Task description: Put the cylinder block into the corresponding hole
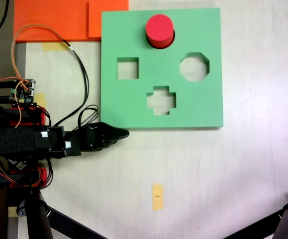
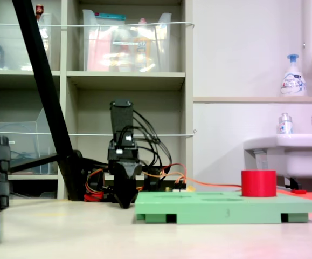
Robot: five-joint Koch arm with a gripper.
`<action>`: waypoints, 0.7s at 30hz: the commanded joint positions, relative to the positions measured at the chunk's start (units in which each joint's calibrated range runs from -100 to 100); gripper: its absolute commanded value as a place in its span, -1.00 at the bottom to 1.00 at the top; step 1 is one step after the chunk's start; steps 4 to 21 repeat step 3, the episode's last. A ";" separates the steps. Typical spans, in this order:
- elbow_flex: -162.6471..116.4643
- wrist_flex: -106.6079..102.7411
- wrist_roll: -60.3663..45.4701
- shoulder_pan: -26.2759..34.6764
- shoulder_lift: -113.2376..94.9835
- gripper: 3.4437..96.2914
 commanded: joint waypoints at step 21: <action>-0.98 -5.89 -0.20 0.00 -0.55 -0.03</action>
